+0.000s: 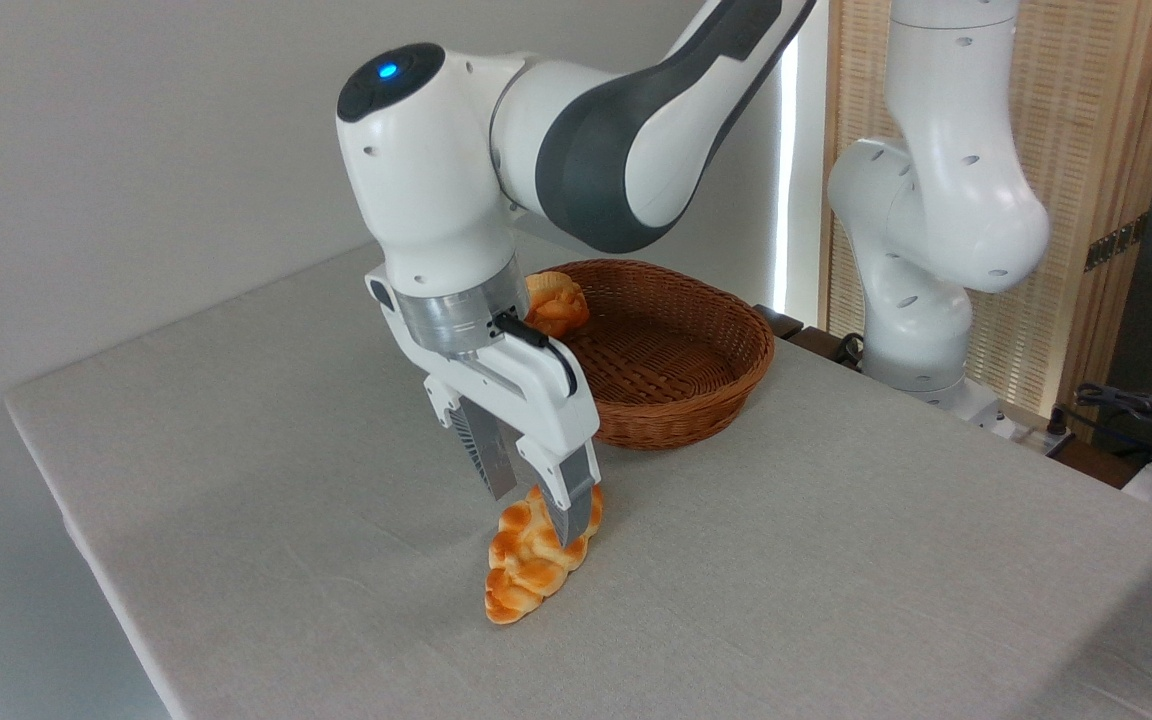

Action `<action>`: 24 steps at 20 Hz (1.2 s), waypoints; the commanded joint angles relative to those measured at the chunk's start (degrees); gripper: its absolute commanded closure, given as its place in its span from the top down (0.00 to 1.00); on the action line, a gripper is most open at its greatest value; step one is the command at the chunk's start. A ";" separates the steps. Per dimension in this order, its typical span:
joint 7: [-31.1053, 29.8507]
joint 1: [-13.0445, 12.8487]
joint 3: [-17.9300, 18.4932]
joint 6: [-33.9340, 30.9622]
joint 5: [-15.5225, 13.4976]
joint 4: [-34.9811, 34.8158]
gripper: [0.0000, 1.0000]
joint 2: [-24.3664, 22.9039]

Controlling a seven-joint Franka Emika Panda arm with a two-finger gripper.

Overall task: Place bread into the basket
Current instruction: 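Lower the gripper onto the braided bread roll and close on it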

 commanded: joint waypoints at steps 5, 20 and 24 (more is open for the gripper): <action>1.29 -0.81 0.16 2.80 0.34 -0.20 1.00 2.94; 3.22 -0.29 0.34 1.75 0.16 -0.02 0.34 3.29; 3.22 -0.29 0.34 1.66 0.16 -0.02 0.32 3.29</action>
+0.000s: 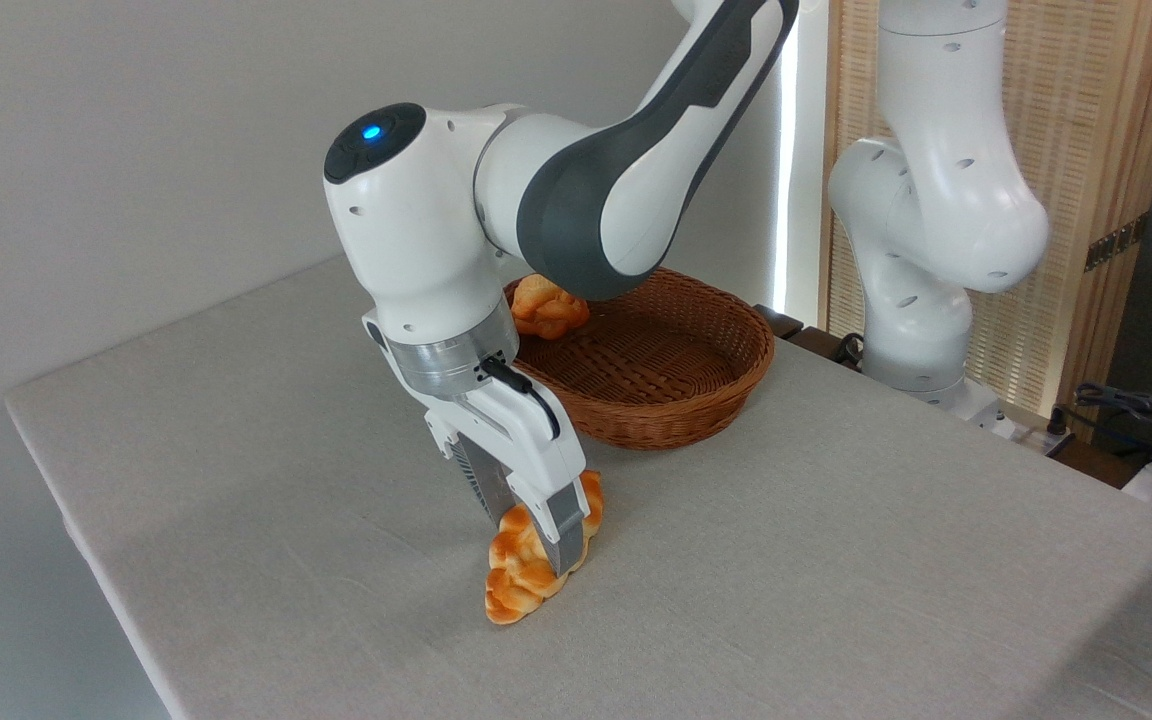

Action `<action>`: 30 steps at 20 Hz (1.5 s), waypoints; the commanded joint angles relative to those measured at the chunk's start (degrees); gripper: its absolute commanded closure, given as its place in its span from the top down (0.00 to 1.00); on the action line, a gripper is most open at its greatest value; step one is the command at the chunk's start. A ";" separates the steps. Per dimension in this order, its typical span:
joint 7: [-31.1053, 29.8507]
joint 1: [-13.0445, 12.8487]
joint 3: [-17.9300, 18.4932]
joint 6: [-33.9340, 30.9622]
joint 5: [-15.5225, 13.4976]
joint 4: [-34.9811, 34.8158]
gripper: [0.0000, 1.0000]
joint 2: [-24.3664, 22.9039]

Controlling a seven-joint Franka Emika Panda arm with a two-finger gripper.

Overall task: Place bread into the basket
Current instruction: 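Lift the braided roll and carry it over the wicker basket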

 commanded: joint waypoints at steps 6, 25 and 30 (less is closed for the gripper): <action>1.65 0.23 0.38 -0.19 0.16 0.03 0.32 -0.30; 1.56 -1.17 -0.50 -13.62 -5.28 6.18 0.34 -11.98; -2.21 -6.27 -0.41 -21.10 -6.17 5.83 0.36 -15.50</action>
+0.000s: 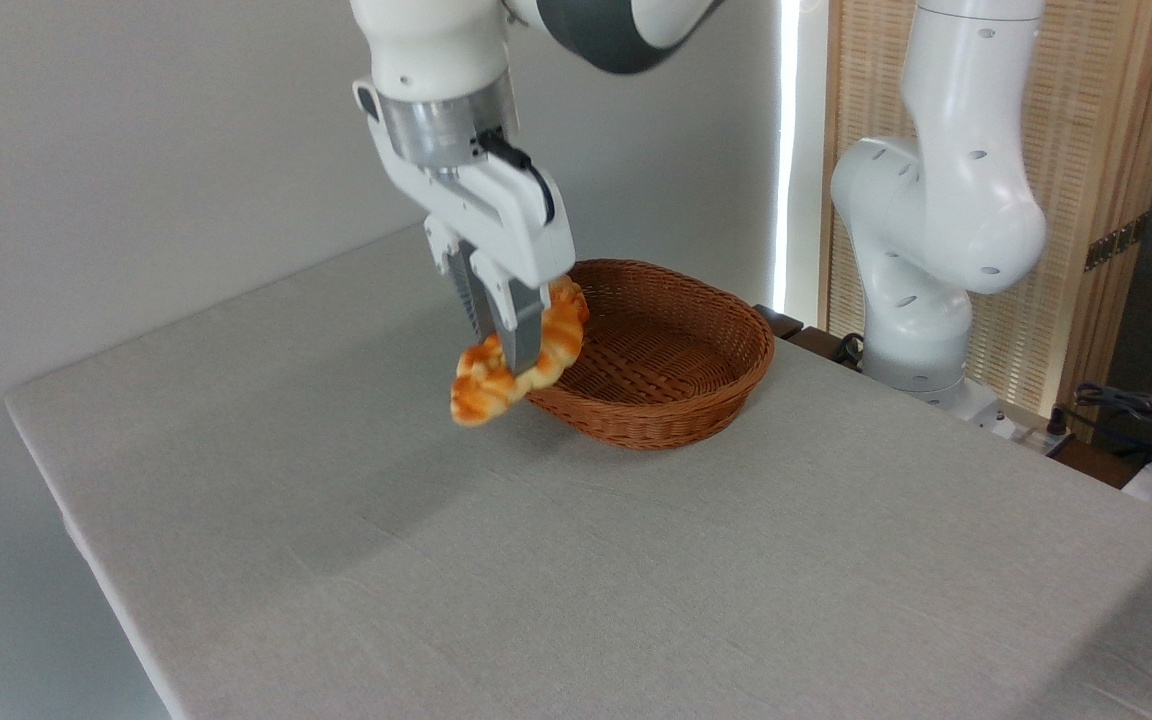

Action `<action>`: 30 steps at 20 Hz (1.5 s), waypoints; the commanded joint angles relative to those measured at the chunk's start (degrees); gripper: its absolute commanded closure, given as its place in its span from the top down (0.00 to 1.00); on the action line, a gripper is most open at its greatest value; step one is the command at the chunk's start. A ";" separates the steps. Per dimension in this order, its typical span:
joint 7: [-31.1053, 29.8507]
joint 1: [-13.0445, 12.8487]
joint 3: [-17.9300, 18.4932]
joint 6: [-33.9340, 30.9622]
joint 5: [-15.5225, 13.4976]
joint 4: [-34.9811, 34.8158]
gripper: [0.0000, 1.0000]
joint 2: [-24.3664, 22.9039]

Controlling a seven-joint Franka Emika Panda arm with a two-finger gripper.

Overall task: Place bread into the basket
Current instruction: 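Lift the braided roll and carry it over the wicker basket, then lower the roll into the basket and open the gripper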

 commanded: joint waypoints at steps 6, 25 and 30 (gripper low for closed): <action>-6.24 -7.52 0.40 -13.75 -0.84 -1.10 0.47 -2.82; -5.98 -13.34 0.40 -18.96 -0.58 -2.60 1.00 -1.67; -5.98 -12.46 1.19 -6.51 4.33 -1.63 1.00 -1.67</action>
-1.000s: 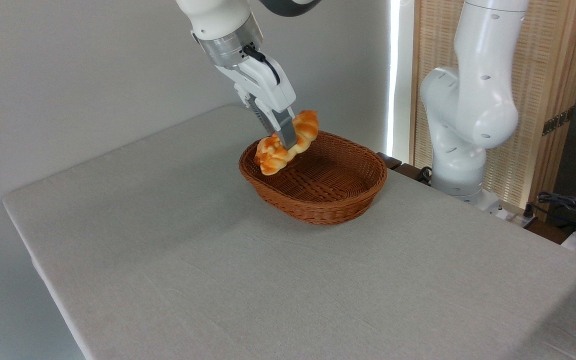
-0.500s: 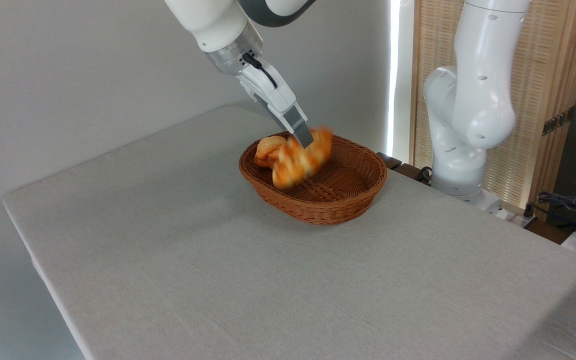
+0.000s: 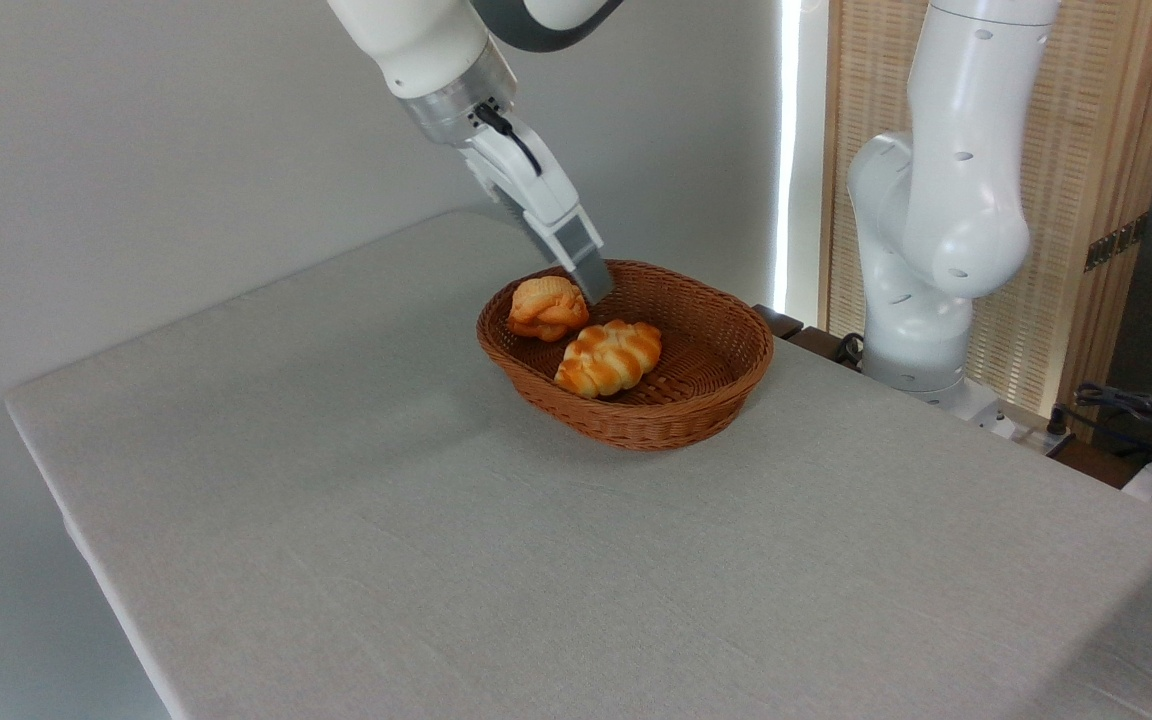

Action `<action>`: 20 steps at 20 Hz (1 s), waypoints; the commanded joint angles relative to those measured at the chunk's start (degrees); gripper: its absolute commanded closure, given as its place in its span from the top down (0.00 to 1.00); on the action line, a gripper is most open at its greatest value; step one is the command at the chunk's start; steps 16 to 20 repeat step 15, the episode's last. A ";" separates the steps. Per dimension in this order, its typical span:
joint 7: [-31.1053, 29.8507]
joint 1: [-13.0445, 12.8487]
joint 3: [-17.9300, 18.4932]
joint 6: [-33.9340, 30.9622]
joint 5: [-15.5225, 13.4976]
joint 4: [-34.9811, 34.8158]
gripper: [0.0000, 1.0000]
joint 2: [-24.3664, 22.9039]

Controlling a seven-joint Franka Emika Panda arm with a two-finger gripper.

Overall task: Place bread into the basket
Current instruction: 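Lower the roll into the basket and open the gripper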

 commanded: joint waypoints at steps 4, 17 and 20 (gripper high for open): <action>-0.65 1.54 3.91 20.91 5.26 0.70 1.00 -0.18; 0.06 9.90 4.27 29.48 5.09 0.70 1.00 1.75; 0.06 9.90 4.27 29.48 5.09 0.70 1.00 1.75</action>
